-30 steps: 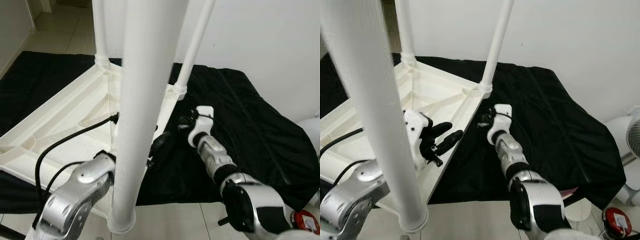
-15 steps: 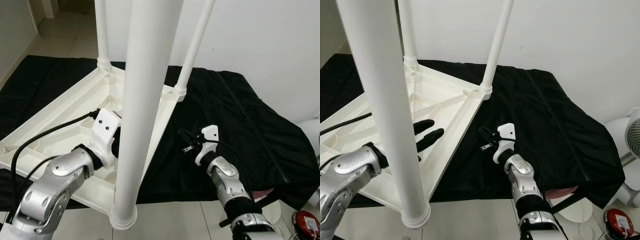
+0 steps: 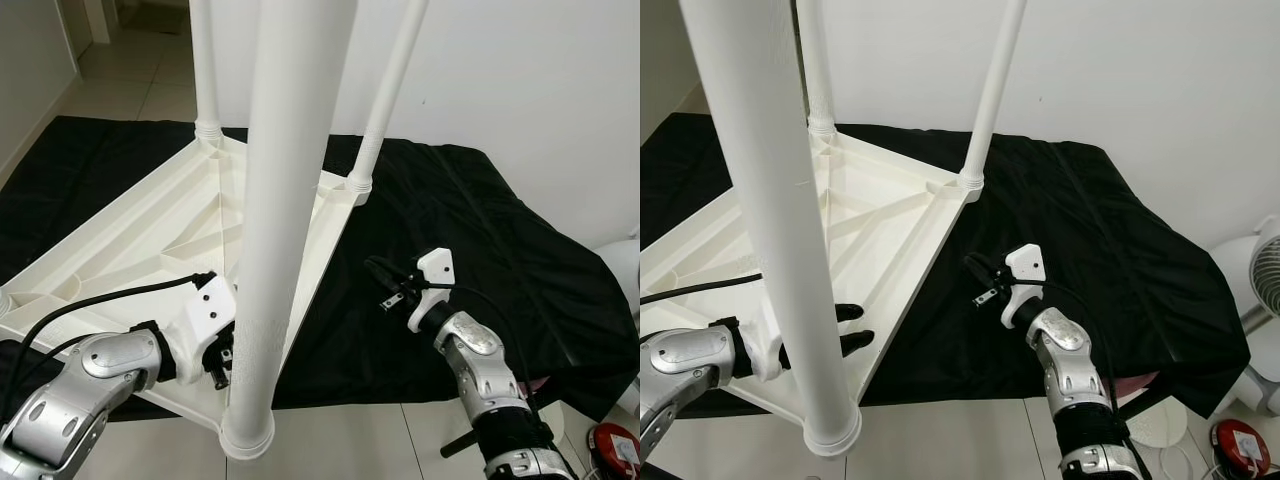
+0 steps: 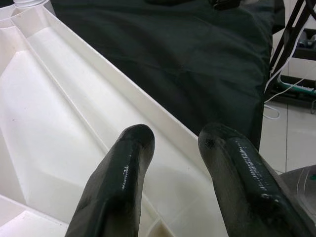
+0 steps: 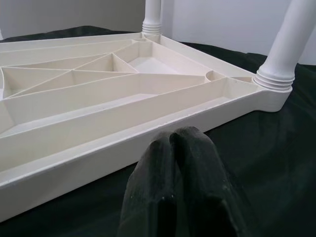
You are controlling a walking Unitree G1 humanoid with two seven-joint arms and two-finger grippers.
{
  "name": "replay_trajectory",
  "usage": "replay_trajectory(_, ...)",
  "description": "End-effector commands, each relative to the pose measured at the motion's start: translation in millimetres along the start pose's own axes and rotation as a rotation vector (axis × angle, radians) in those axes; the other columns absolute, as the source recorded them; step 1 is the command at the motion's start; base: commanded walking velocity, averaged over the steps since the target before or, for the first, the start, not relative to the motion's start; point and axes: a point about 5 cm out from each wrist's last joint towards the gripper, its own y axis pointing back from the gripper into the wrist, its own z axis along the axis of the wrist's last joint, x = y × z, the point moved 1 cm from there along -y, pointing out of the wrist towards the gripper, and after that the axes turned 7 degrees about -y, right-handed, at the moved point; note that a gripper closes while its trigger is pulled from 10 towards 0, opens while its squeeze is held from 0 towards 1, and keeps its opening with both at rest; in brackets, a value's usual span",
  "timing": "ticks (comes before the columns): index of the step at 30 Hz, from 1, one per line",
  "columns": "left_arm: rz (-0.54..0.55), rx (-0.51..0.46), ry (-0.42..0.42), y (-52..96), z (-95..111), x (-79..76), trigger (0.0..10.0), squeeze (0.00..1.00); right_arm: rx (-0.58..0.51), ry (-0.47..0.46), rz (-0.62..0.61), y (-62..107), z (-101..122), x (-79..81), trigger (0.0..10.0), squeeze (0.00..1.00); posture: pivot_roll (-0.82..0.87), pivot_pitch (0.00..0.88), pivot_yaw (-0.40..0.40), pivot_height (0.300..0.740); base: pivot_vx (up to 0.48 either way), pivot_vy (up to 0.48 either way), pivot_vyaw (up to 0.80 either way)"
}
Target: Building children table
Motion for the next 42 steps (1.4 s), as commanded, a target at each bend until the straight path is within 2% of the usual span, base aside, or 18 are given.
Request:
replay_trajectory(1, -0.003, 0.019, -0.019, 0.8, -2.2, 0.6, 10.0, 0.00, 0.012, -0.002, -0.019, 5.2, -1.0, -3.9, 10.0, 0.00, 0.03, 0.000, -0.105, 0.740, 0.000, 0.000, 0.00)
replay_trajectory(7, 0.029, 0.107, -0.078, 12.2, -17.3, 8.9, 10.0, 0.00, 0.017, 0.008, -0.032, 10.5, 3.4, -6.8, 10.0, 0.00, 0.03, 0.000, -0.106, 0.740, 0.000, 0.000, 0.00)
replay_trajectory(10, 0.030, 0.139, -0.099, 13.8, -24.0, 9.9, 10.0, 0.00, 0.025, 0.011, -0.038, 12.1, 4.1, -8.6, 10.0, 0.00, 0.03, 0.000, -0.108, 0.740, 0.000, 0.000, 0.00)
replay_trajectory(16, 0.054, 0.171, -0.082, 10.4, -31.1, 11.8, 10.0, 0.00, 0.027, 0.011, -0.044, 12.5, 7.5, -9.0, 10.0, 0.00, 0.03, 0.000, -0.105, 0.740, 0.000, 0.000, 0.00)
replay_trajectory(20, 0.054, 0.221, -0.122, 15.9, -38.2, 13.5, 10.0, 0.00, 0.025, 0.007, -0.056, 14.8, 8.7, -9.2, 10.0, 0.00, 0.04, 0.000, -0.099, 0.740, 0.000, 0.000, 0.00)
replay_trajectory(26, 0.066, 0.228, -0.130, 22.7, -39.9, 17.1, 10.0, 0.00, 0.031, 0.003, -0.063, 16.4, 7.4, -9.8, 10.0, 0.00, 0.04, 0.000, -0.099, 0.740, 0.000, 0.000, 0.00)
replay_trajectory(29, 0.072, 0.196, -0.099, 28.9, -35.7, 17.9, 10.0, 0.00, 0.037, -0.002, -0.067, 16.5, 6.1, -9.6, 10.0, 0.00, 0.04, 0.000, -0.098, 0.740, 0.000, 0.000, 0.00)
replay_trajectory(36, 0.063, 0.155, -0.057, 31.6, -32.9, 15.5, 10.0, 0.00, 0.046, -0.003, -0.062, 14.9, 4.3, -8.8, 10.0, 0.00, 0.06, 0.000, -0.104, 0.740, 0.000, 0.000, 0.00)
replay_trajectory(42, 0.029, 0.206, -0.114, 30.1, -38.1, 8.5, 10.0, 0.00, 0.041, 0.005, -0.056, 13.5, 6.6, -9.4, 10.0, 0.00, 0.06, 0.000, -0.105, 0.740, 0.000, 0.000, 0.00)
